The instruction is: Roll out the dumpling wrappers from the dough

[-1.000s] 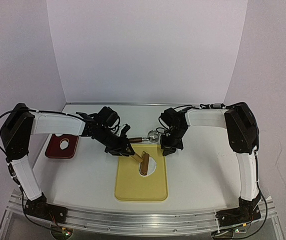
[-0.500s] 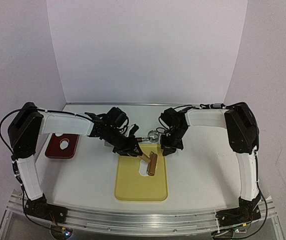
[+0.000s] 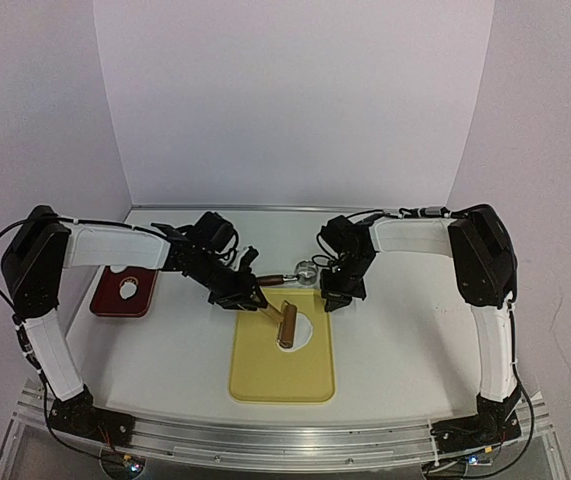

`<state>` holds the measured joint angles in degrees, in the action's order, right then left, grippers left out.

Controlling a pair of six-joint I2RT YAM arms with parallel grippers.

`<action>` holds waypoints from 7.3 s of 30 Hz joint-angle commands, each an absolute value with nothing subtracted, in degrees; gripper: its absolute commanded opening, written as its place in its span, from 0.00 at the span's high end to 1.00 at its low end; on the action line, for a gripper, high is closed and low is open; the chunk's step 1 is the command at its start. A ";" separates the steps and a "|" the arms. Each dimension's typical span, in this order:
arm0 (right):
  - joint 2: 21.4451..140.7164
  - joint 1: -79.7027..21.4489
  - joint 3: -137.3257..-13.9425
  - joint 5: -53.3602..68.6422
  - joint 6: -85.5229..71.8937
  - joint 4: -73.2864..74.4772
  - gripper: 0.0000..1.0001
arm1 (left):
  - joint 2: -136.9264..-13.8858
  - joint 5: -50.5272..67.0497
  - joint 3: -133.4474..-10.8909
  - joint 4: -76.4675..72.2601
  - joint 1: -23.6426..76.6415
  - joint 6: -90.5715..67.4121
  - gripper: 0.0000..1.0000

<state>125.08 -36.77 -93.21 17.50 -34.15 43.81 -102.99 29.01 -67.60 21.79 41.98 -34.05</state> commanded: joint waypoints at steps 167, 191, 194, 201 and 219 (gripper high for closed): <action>113.02 -37.00 -92.91 13.73 -31.35 44.43 0.37 | -80.11 19.19 -64.36 39.93 27.20 -34.29 1.00; 110.84 -37.07 -93.43 14.12 -29.78 44.46 0.14 | -68.25 22.10 -33.30 30.51 18.68 -42.92 0.50; 107.33 -37.36 -93.46 10.22 -27.30 43.98 0.14 | -66.59 17.82 -33.80 34.60 18.67 -42.53 0.33; 107.63 -37.36 -97.27 5.26 -23.74 46.56 0.16 | -62.62 9.59 -38.76 44.54 18.63 -45.74 0.08; 131.53 -32.46 -120.32 11.09 -19.85 52.28 0.47 | -66.84 8.97 -60.53 45.13 18.72 -43.96 0.03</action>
